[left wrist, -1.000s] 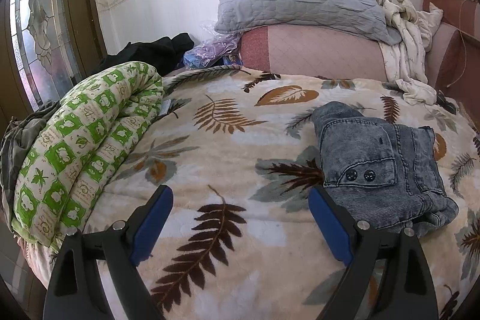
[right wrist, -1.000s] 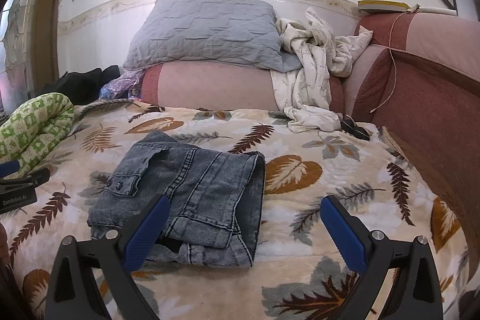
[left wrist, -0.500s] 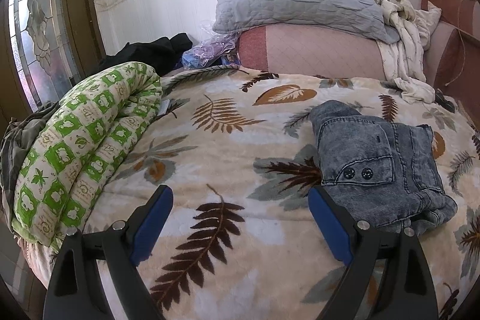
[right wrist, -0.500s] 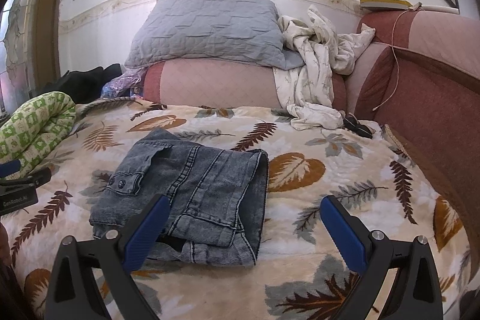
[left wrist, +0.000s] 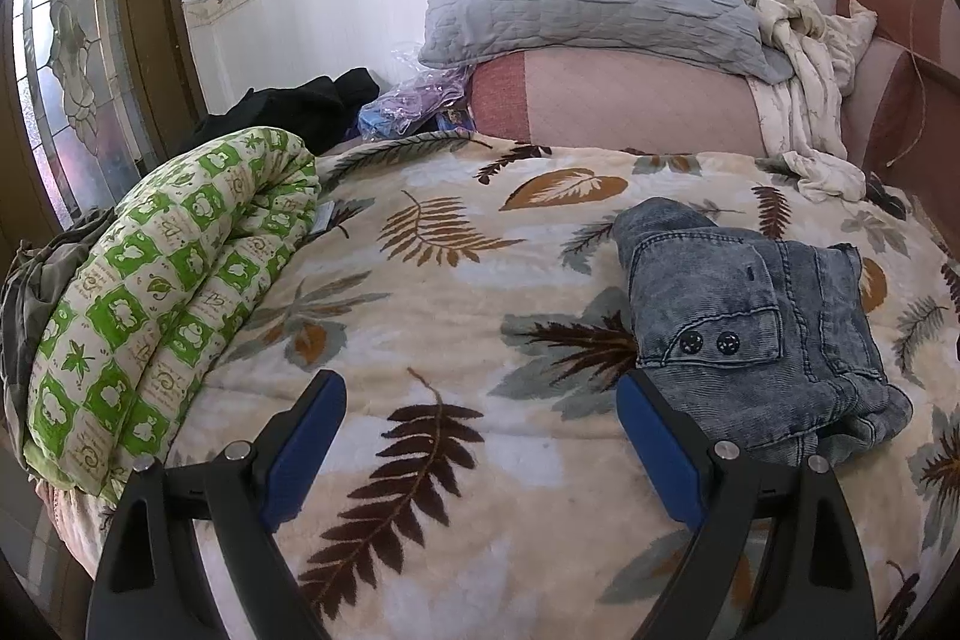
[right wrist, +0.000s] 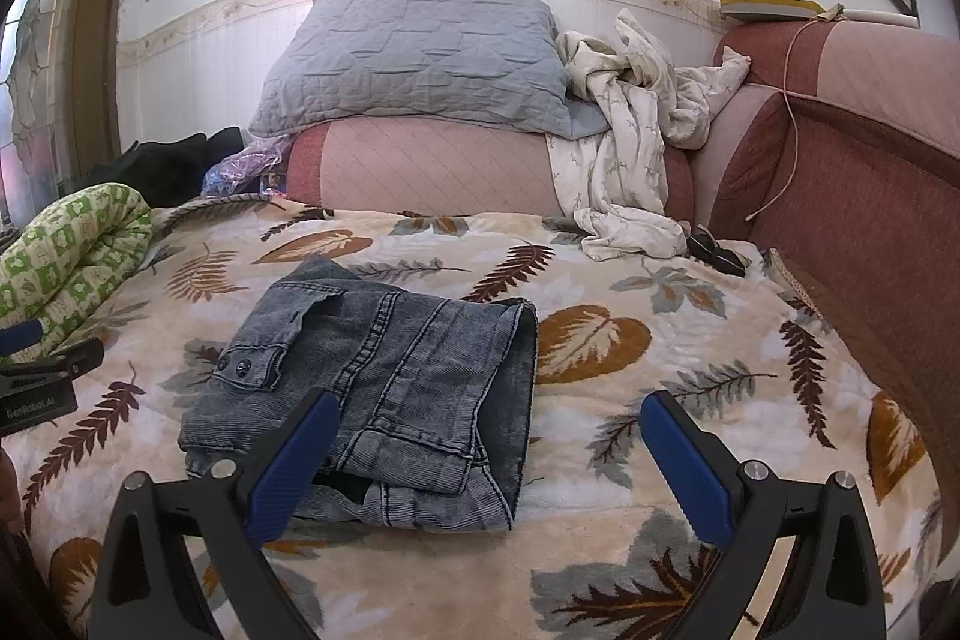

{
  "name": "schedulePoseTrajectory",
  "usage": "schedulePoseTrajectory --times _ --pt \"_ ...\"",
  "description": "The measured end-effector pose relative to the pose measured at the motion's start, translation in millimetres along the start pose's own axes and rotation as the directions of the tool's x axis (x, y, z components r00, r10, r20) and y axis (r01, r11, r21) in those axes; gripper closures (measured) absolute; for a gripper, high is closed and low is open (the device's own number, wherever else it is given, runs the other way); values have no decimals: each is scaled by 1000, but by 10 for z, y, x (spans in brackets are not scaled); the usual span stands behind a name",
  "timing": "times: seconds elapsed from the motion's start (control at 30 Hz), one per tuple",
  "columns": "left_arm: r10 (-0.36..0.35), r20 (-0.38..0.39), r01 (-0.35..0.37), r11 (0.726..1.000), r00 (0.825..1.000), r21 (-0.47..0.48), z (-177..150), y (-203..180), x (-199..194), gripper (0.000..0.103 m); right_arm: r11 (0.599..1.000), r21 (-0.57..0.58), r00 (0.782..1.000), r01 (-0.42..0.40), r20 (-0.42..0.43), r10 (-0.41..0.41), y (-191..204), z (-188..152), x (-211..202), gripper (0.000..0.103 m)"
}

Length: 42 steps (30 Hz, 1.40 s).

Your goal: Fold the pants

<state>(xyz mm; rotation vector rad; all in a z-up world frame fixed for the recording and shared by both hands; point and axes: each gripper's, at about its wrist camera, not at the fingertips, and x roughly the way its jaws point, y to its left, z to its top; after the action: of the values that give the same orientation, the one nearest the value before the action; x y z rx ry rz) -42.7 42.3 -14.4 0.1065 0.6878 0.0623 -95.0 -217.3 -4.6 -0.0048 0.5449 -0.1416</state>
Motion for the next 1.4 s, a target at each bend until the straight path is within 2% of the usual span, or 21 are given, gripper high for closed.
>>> schedulePoseTrajectory --times 1.4 --pt "-8 12 8 1000 1000 11 3 -25 -56 11 1000 -4 1000 -11 5 11 15 20 -16 1"
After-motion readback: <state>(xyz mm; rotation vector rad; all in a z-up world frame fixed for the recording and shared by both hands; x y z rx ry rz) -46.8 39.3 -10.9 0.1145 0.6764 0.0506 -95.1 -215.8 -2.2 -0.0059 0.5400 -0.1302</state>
